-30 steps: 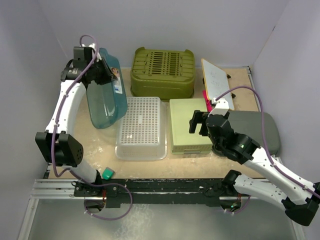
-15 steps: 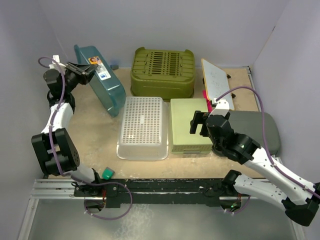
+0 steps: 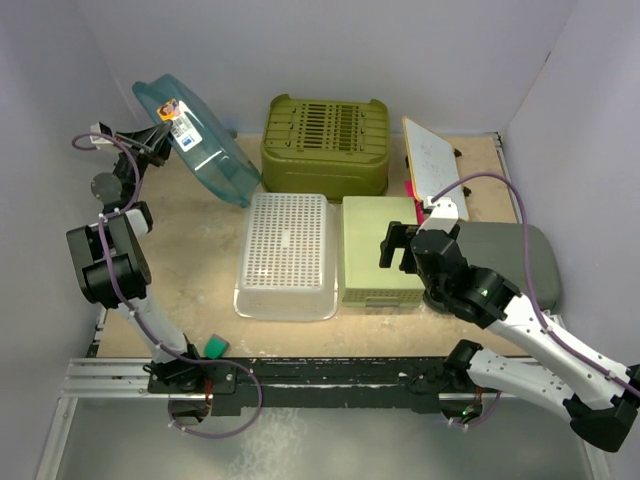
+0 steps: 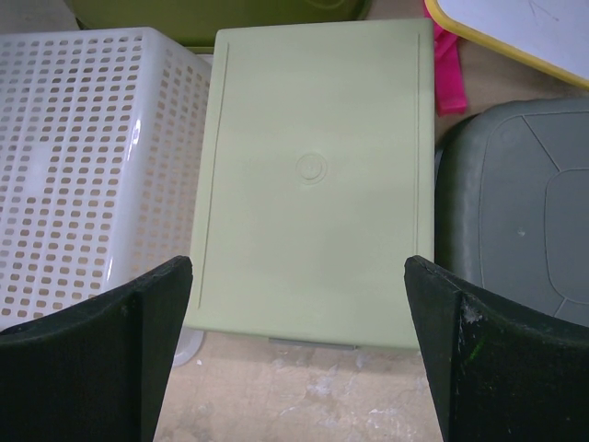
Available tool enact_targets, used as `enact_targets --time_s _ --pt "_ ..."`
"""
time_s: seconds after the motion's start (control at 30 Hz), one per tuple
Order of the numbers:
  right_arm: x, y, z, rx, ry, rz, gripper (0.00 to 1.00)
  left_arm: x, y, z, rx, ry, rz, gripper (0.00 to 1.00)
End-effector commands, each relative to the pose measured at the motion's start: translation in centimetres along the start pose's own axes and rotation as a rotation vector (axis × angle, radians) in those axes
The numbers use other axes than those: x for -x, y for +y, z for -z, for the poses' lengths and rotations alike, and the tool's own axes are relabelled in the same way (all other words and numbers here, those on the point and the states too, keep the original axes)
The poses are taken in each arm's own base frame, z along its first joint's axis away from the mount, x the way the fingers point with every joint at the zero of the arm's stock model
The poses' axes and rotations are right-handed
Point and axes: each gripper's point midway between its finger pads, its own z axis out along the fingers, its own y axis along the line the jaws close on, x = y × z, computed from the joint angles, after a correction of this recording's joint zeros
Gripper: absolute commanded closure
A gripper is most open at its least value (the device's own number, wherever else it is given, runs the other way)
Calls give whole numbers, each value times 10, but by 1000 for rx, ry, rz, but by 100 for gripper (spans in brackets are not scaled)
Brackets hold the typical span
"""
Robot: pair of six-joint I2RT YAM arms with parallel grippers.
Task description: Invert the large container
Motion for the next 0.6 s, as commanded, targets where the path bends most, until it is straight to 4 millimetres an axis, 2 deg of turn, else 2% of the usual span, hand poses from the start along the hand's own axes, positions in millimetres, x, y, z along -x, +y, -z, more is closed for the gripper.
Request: enact_targets --time_s 0.0,0.2,0.33,0.4,0.57 --pt "11 -2 2 -22 -34 -22 1 -13 -54 20 -193 36 -43 100" --pt "10 2 -4 -19 -25 -11 1 -3 -24 35 -121 9 -78 100" --pt "10 7 -7 -8 -25 -12 1 -5 2 36 -57 77 -75 100" --pt "9 9 -8 -2 -22 -8 1 -4 10 39 -35 98 -79 100" --pt "7 14 -11 8 -11 -4 1 15 22 52 -7 46 -64 100"
